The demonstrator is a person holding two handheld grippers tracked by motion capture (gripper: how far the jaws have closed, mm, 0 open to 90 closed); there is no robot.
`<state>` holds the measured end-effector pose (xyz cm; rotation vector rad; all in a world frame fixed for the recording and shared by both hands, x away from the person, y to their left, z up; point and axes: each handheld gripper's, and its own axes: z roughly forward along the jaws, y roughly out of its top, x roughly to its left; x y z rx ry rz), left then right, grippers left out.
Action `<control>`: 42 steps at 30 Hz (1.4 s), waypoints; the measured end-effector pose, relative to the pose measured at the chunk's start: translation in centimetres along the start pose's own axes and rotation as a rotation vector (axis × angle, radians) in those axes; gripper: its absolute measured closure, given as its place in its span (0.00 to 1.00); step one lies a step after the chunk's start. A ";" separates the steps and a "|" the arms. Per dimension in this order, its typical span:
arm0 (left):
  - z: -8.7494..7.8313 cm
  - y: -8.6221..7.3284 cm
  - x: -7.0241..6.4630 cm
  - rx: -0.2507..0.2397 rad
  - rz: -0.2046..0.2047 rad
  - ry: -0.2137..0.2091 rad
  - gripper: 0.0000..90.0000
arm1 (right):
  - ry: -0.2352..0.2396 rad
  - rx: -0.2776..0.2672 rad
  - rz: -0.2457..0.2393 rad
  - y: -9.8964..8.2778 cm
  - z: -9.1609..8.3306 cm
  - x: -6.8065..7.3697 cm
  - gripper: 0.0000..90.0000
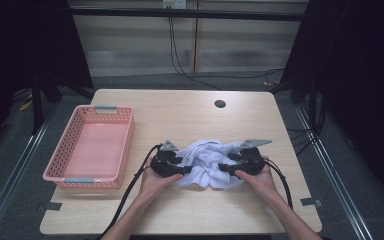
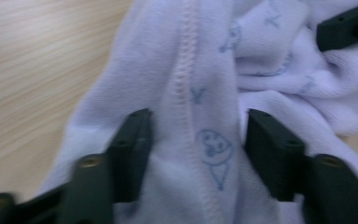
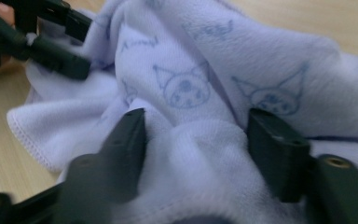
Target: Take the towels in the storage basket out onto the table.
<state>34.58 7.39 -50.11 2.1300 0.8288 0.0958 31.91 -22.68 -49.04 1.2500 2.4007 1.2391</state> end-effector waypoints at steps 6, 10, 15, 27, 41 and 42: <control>-1.0 -0.5 0.1 0.019 -0.018 -0.062 0.88 | -0.009 -0.018 -0.002 0.2 -1.3 0.0 0.80; -2.4 -1.0 -1.1 0.038 -0.009 -0.167 0.90 | 0.001 -0.076 0.030 0.7 -3.1 -0.8 0.87; -5.1 -1.4 -3.1 0.004 -0.003 -0.275 0.90 | -0.028 -0.176 0.049 2.4 -5.8 -2.3 0.89; -9.5 -2.5 -5.4 -0.054 0.021 -0.340 0.90 | -0.184 -0.247 0.086 9.2 -6.5 -6.7 0.89; -9.0 -2.3 -2.6 -0.062 -0.030 -0.237 0.59 | -0.192 -0.213 0.065 7.7 -4.4 -6.7 0.47; -8.7 -2.2 -2.6 -0.048 -0.017 -0.217 0.62 | -0.185 -0.210 0.059 7.5 -4.7 -6.3 0.46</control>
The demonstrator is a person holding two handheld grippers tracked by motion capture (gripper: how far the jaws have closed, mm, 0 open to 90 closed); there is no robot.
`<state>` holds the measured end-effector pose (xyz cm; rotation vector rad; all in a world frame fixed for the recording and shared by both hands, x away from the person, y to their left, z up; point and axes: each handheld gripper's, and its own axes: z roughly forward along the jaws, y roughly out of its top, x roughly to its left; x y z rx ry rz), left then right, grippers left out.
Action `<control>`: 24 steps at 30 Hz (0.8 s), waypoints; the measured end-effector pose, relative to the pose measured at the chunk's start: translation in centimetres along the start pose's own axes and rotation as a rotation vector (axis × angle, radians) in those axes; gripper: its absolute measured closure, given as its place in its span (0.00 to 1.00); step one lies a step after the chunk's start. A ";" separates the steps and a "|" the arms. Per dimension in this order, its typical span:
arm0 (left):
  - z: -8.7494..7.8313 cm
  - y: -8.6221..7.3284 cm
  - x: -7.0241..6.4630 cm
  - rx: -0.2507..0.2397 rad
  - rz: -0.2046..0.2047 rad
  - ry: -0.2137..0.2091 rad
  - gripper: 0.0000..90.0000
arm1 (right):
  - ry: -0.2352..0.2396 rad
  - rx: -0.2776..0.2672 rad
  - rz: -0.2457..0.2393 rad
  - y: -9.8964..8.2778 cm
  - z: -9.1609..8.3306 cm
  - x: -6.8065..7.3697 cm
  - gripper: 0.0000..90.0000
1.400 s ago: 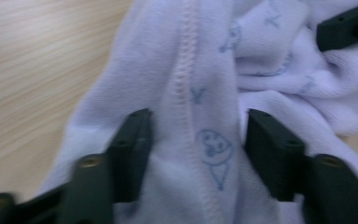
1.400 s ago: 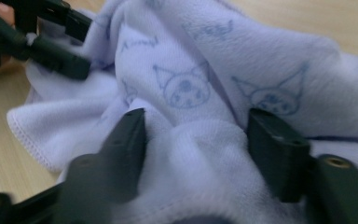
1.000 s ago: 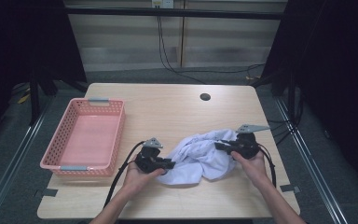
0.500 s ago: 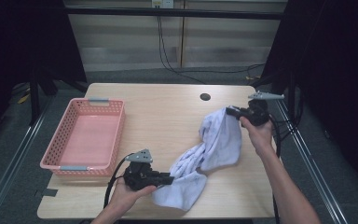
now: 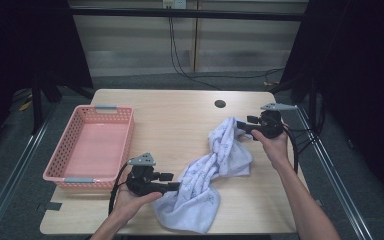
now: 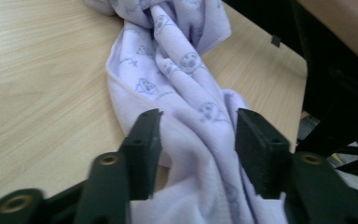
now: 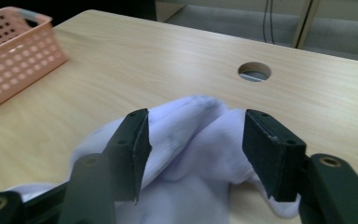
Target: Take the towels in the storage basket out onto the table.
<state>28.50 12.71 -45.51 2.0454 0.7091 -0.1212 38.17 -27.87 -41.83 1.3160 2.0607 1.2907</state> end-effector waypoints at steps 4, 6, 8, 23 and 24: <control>1.3 -0.2 0.2 0.028 0.005 -0.029 0.59 | 0.077 0.010 -0.035 -1.1 -2.1 2.3 0.44; 1.7 -0.3 -0.2 0.032 0.006 -0.028 0.53 | 0.129 0.026 -0.033 -2.1 -2.9 3.4 0.43; 1.9 -0.5 -0.4 0.057 0.027 -0.013 0.50 | 0.155 0.069 -0.040 -3.4 -3.4 4.6 0.42; 0.7 -2.1 1.3 0.083 0.013 0.081 0.93 | 0.331 0.184 -0.067 -10.8 -5.1 10.4 0.54; 0.5 -2.2 1.3 0.078 0.008 0.089 0.92 | 0.351 0.201 -0.073 -11.1 -4.6 10.8 0.56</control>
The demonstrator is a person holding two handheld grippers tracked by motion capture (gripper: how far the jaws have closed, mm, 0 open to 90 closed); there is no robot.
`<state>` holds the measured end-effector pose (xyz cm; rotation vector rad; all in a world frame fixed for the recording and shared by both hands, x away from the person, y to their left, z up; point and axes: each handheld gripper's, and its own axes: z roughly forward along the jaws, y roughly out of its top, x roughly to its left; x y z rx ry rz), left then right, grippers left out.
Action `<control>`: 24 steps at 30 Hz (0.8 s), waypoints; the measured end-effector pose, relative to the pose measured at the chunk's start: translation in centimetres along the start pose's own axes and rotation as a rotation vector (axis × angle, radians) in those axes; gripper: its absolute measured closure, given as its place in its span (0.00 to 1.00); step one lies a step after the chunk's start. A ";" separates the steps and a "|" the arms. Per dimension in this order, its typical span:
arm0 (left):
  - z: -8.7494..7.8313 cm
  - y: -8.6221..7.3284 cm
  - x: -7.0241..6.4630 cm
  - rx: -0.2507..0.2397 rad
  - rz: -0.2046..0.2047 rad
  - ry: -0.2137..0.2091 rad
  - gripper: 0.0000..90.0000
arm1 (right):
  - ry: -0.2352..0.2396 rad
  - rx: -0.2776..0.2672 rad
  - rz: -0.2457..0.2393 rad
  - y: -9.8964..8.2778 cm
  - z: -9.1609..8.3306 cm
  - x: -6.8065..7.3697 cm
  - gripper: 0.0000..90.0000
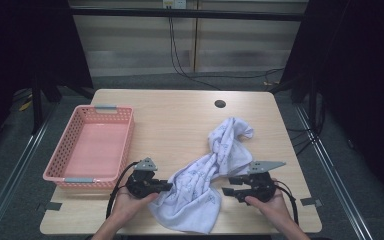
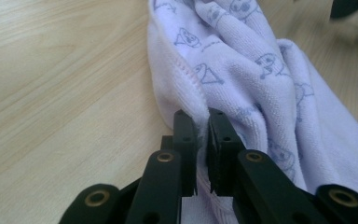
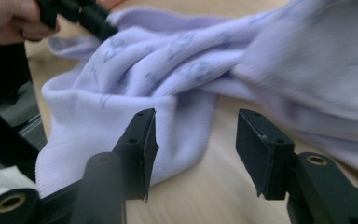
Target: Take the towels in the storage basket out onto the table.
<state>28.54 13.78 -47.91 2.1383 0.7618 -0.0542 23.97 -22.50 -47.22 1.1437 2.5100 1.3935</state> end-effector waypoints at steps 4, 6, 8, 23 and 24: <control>-0.1 -0.1 0.2 -0.006 -0.013 0.009 0.92 | 0.038 0.079 -0.038 -0.4 3.2 0.9 0.54; 0.0 -0.1 0.4 -0.003 -0.015 0.009 0.92 | 0.061 0.105 -0.058 -0.5 4.4 1.3 0.49; -0.1 -0.1 0.5 -0.009 -0.022 0.007 0.91 | 0.052 0.109 -0.092 -0.5 5.4 1.9 0.47; -0.8 -0.1 1.4 -0.069 -0.092 0.009 0.93 | -0.201 -0.001 0.021 0.8 -2.1 -5.6 0.94; -0.6 -0.1 1.3 -0.062 -0.093 0.007 0.93 | -0.213 -0.007 0.043 0.7 -2.6 -6.7 0.94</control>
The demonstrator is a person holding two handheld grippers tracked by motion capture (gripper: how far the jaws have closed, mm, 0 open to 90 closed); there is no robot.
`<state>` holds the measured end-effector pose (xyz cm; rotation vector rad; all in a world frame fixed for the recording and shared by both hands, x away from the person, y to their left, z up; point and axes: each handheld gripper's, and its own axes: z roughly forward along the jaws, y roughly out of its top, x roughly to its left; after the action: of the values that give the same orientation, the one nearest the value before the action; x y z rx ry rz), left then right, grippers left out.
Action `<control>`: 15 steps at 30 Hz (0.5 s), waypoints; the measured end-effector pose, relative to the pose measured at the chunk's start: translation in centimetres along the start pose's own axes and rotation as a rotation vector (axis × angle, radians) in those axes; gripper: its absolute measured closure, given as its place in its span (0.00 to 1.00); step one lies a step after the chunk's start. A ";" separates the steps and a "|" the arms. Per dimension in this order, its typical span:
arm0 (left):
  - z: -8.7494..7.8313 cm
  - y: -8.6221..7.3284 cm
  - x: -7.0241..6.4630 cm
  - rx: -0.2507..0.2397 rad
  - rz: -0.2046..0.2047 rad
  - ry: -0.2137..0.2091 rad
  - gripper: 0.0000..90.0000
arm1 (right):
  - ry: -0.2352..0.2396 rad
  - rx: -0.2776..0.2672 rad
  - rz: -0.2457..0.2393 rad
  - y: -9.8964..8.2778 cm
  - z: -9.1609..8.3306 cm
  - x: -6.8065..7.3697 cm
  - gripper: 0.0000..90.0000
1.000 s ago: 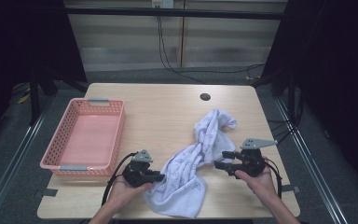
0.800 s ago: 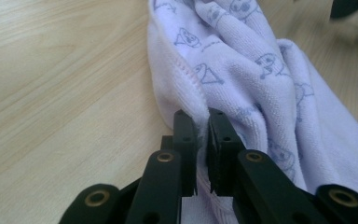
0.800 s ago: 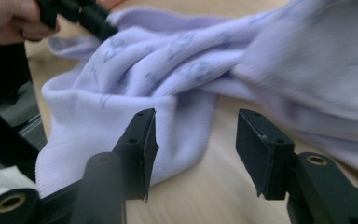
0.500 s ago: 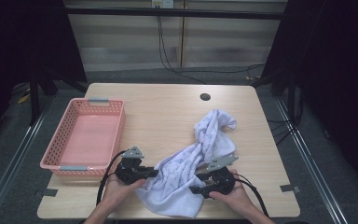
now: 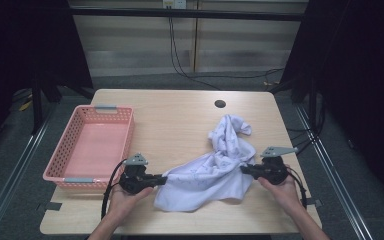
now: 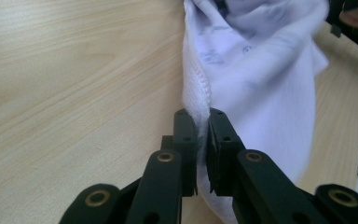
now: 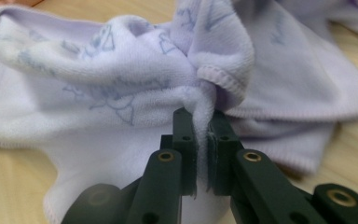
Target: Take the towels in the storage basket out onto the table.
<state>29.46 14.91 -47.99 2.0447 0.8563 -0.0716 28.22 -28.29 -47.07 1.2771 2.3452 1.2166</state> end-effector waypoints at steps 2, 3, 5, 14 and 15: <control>0.7 0.0 -0.1 0.024 0.007 0.009 0.92 | -0.037 0.013 0.002 0.0 -0.1 -0.9 0.90; 0.9 0.0 -0.2 0.028 0.003 0.008 0.89 | -0.047 0.017 -0.003 0.1 0.0 -1.0 0.86; 0.9 0.1 -0.4 0.011 -0.001 0.025 0.69 | -0.039 0.019 0.004 0.1 0.3 -1.2 0.68; -1.4 -0.5 -2.4 -0.024 0.099 -0.046 0.75 | -0.019 -0.069 0.027 -0.7 -2.9 0.1 0.51; -1.0 -0.7 -2.6 0.001 0.117 -0.054 0.76 | -0.012 -0.057 0.024 -1.1 -3.2 0.3 0.55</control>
<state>26.76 14.54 -46.96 2.0804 0.7020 -0.0626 25.70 -30.14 -45.74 1.2947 2.2764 1.2700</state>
